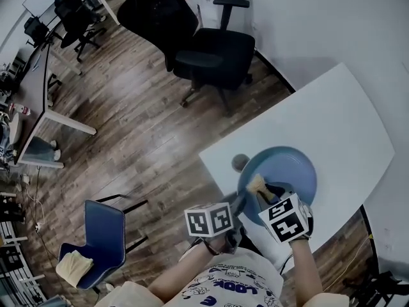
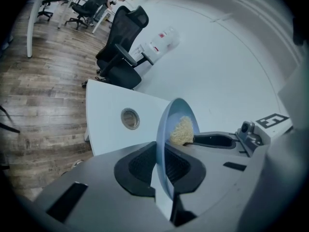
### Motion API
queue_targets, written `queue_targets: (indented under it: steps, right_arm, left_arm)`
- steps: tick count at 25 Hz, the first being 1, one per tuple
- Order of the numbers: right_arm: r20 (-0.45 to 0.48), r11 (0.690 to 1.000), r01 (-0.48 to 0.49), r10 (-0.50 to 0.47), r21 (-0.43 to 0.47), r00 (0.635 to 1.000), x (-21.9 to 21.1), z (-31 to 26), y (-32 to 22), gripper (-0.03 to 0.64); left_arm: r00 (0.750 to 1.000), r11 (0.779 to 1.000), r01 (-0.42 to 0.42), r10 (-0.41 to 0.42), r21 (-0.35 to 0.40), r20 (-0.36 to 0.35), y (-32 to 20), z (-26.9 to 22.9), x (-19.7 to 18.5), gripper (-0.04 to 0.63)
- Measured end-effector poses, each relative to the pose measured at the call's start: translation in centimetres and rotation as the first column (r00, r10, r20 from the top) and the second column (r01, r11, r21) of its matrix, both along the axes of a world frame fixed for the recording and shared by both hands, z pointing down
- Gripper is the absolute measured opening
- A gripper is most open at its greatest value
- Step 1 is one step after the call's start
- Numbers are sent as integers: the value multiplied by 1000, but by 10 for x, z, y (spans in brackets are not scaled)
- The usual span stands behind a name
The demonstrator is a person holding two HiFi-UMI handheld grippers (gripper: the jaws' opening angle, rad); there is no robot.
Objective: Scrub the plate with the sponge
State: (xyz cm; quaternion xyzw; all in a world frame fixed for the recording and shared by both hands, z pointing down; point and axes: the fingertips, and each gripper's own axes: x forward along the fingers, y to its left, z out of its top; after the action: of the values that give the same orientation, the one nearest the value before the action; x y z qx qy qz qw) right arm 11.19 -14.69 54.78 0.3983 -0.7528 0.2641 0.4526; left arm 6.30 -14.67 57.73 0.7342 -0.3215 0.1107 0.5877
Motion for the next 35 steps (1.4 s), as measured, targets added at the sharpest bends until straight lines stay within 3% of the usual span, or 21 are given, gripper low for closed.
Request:
queue_targets:
  steps: [8, 17, 28, 35]
  right_arm:
    - [-22, 998, 35, -34, 45, 999, -17, -19, -8, 100]
    - [38, 987, -36, 31, 155, 999, -20, -42, -26, 100]
    - [41, 957, -165, 160, 238, 986, 22, -63, -45, 100]
    - [36, 942, -229, 227, 245, 973, 51, -64, -42, 100]
  left_arm:
    - [1000, 997, -9, 8, 73, 20, 13, -22, 0, 26]
    - [998, 990, 48, -52, 129, 26, 18, -40, -16, 26]
    - [995, 983, 95, -97, 157, 0, 26, -53, -24, 28]
    - [994, 983, 108, -104, 149, -29, 29, -56, -26, 32]
